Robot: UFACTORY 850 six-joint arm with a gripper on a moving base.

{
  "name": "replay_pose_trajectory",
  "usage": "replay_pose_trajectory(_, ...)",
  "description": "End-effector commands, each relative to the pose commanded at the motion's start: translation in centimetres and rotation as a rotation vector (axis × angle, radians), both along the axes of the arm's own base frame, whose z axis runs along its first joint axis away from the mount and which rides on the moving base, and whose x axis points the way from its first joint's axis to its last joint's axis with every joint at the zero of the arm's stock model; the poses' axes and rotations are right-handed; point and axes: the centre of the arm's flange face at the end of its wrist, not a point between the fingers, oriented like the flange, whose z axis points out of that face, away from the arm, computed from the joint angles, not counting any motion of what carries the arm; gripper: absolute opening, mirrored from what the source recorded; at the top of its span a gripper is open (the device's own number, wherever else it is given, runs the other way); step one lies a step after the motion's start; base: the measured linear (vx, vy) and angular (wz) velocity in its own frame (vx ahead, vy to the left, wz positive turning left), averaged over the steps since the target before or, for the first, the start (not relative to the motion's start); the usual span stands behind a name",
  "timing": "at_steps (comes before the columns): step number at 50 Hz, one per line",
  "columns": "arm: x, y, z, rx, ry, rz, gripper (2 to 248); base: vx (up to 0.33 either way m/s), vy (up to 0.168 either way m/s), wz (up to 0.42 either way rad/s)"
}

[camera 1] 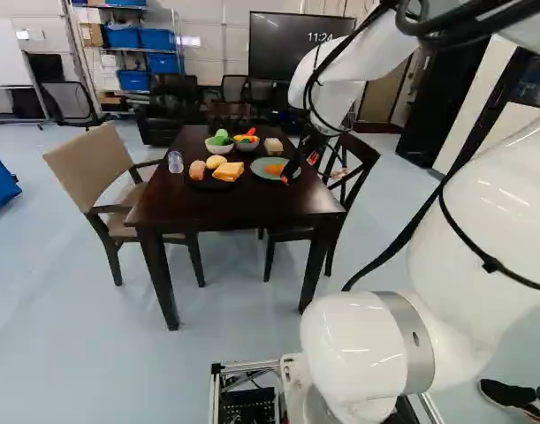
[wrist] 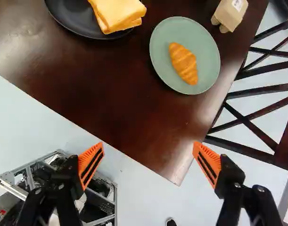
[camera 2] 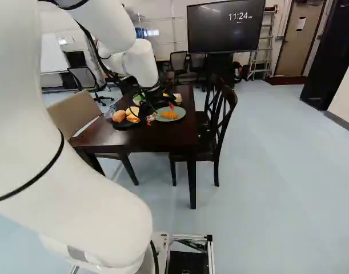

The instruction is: Move the croissant to the empty plate

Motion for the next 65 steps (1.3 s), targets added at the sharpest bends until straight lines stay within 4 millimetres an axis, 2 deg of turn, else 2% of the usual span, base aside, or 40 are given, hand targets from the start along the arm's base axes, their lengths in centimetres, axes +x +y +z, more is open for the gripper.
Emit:
replay_pose_trajectory(31, -1.1, 0.2, -2.5, 0.021, -0.081, -0.084, 247, 0.0, 0.0, 0.0)
replay_pose_trajectory(65, -3.8, 0.5, -7.0, 0.088, -0.241, -0.222, 247, 0.0, 0.0, 0.0)
